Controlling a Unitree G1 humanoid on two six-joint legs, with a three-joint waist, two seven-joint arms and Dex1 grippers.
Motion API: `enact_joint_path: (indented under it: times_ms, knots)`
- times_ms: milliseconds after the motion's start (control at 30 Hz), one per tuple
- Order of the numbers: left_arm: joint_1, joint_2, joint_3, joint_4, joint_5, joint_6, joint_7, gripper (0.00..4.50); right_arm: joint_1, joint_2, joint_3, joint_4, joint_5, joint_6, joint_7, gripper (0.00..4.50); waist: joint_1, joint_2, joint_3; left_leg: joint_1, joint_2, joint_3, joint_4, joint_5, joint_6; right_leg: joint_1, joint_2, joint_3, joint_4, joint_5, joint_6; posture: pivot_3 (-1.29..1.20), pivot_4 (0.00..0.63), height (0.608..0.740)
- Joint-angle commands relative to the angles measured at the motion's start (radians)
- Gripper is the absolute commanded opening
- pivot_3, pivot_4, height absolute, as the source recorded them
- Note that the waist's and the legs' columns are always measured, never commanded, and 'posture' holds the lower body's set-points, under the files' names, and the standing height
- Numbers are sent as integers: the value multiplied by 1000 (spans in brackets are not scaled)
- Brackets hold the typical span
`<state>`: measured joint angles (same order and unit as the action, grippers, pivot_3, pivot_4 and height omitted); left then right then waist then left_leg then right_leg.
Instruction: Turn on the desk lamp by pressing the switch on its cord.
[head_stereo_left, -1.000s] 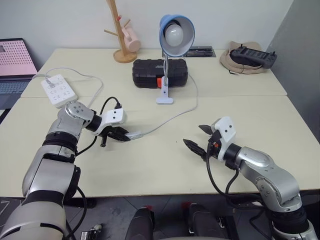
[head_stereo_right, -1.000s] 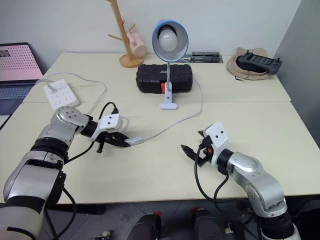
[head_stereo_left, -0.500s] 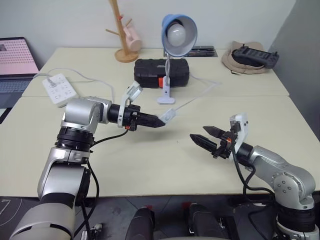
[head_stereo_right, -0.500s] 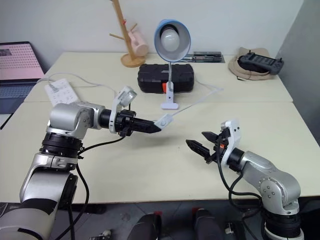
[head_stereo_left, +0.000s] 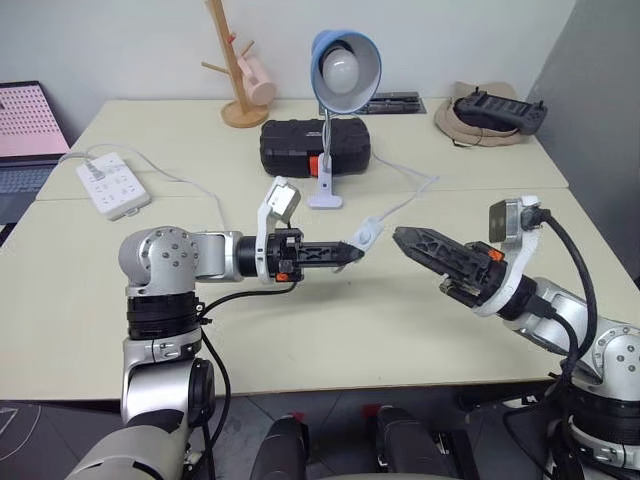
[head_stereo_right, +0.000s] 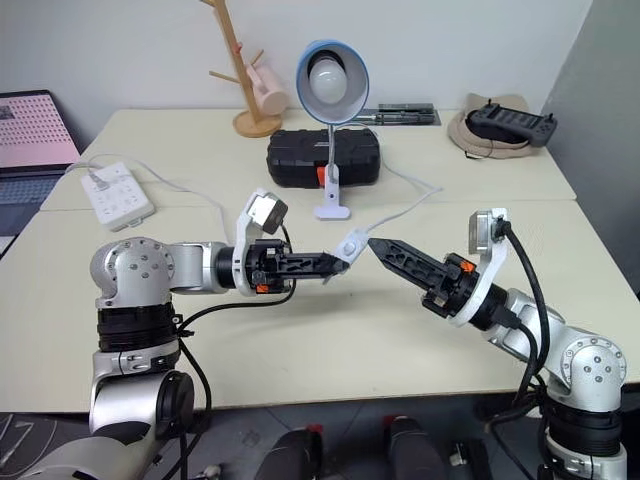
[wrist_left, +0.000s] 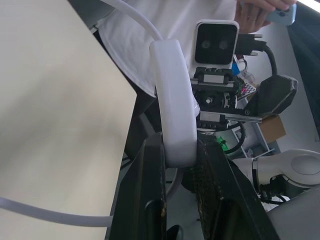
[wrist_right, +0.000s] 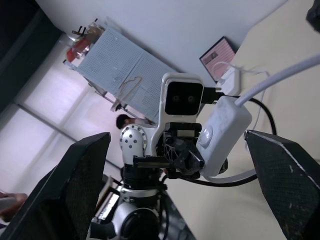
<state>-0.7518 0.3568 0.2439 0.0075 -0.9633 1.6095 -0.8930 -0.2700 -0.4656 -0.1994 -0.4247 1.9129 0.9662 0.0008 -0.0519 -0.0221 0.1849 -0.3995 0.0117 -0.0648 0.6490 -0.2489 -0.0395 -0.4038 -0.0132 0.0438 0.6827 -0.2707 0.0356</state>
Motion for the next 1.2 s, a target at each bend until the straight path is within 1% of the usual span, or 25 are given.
enact_joint_path:
  times_ms: [33,233,433,500,533,567,600,633,967,1000,1067,1100,1200]
  knots:
    - [19,-3,22,-37,-146,5,99,406,-22,6,68,-6,59,-39,-38,4500,0,0,0,0,0,1,0,0,0,0,0,1,0,0,0,0,150,740]
    - [42,9,28,-37,-294,5,215,406,-31,-2,116,3,59,-69,-55,4500,3,0,0,0,0,2,0,0,0,0,1,0,-1,0,0,0,150,740]
    - [48,22,25,-28,-376,5,286,406,-45,-5,135,4,59,-86,-55,4500,4,0,0,0,0,2,0,0,0,0,1,1,-1,0,0,0,150,740]
    - [51,22,25,-24,-396,5,307,406,-45,-8,140,2,59,-87,-52,4133,4,0,0,0,-1,2,0,0,0,0,1,0,-1,0,0,0,150,740]
    - [53,23,24,-25,-404,5,314,406,-44,-10,142,1,59,-88,-50,4021,4,0,0,0,-1,2,0,0,0,0,1,0,-1,0,0,0,150,740]
    - [56,24,24,-26,-413,5,322,406,-42,-11,144,-1,59,-88,-49,3693,4,0,0,0,-1,2,0,0,0,0,1,1,-1,0,0,0,150,740]
    - [56,25,24,-24,-420,5,328,406,-43,-12,146,-1,59,-89,-49,3542,4,0,0,0,-1,2,0,0,0,0,1,1,-1,0,0,0,150,740]
    - [56,25,24,-23,-426,5,334,406,-43,-13,148,-1,59,-89,-48,3266,4,0,0,0,-1,2,0,0,0,0,1,1,-1,0,0,0,150,740]
    - [51,32,17,-8,-484,-9,389,406,-41,-20,161,-9,59,-93,-44,1338,4,0,0,0,-1,2,0,0,0,0,1,1,-2,0,0,0,150,740]
    - [51,33,16,-8,-491,-11,394,406,-40,-21,162,-10,59,-94,-43,1201,4,0,0,0,-1,2,0,0,0,0,1,1,-2,0,0,0,150,740]
    - [51,38,12,-5,-505,-16,405,406,-39,-23,164,-12,59,-95,-41,735,4,0,0,0,-1,3,0,0,0,0,1,1,-2,-1,1,0,150,740]
    - [50,40,10,-3,-512,-19,410,406,-38,-25,166,-12,59,-94,-38,585,4,0,0,0,0,2,0,0,0,-1,2,1,-2,-1,2,0,150,740]
    - [49,46,5,1,-529,-26,424,406,-36,-31,169,-13,59,-95,-33,560,5,0,0,0,0,2,-1,0,0,-1,2,1,-2,-1,2,0,150,740]
